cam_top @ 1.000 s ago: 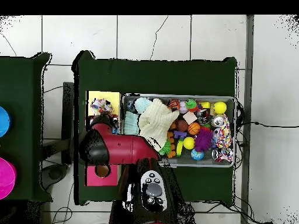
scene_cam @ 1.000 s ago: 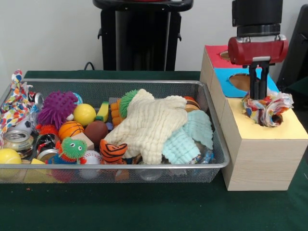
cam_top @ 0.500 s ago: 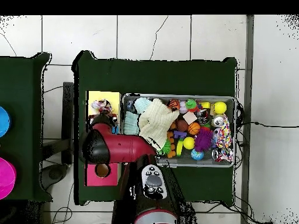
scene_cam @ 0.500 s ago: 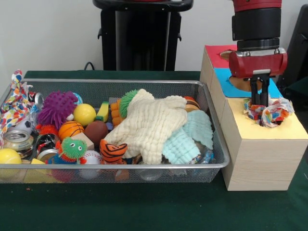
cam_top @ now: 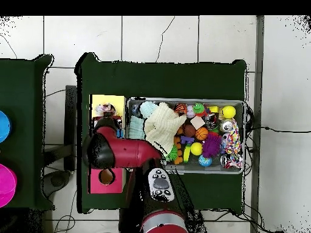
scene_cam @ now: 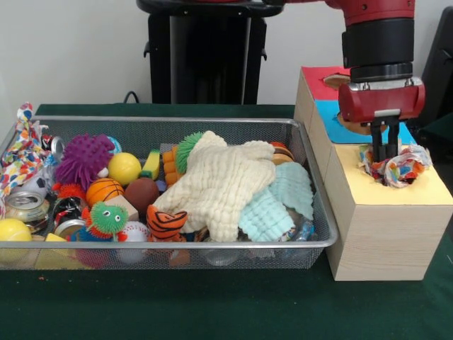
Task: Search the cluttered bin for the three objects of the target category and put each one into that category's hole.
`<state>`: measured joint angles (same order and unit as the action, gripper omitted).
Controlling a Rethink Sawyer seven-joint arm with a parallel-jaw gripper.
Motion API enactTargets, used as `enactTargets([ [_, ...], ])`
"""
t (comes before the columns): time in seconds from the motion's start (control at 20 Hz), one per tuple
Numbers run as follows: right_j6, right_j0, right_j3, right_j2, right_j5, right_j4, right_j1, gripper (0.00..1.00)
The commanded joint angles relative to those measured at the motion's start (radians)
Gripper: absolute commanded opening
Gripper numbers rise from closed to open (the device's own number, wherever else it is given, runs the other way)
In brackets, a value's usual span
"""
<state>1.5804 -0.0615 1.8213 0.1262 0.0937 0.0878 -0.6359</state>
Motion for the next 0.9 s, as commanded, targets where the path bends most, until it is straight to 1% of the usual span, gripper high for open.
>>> enactTargets([
  [0.05, 0.191, 0.026, -0.086, 0.003, 0.058, 0.031, 0.137, 0.0],
  [0.1, 0.193, 0.031, -0.101, -0.008, 0.063, 0.043, 0.172, 0.0],
  [0.2, 0.189, 0.028, -0.125, -0.013, 0.076, 0.042, 0.212, 0.0],
  [0.4, 0.178, 0.009, -0.163, 0.011, 0.085, 0.022, 0.27, 0.0],
  [0.45, 0.178, 0.008, -0.168, 0.013, 0.088, 0.022, 0.277, 0.0],
  [0.6, 0.212, 0.01, -0.177, 0.016, 0.136, 0.039, 0.296, 0.0],
  [0.7, 0.214, 0.01, -0.185, 0.018, 0.13, 0.049, 0.302, 0.0],
  [0.85, 0.211, 0.004, -0.181, 0.029, 0.125, 0.04, 0.284, 0.0],
  [0.9, 0.207, 0.006, -0.175, 0.026, 0.109, 0.042, 0.265, 0.0],
])
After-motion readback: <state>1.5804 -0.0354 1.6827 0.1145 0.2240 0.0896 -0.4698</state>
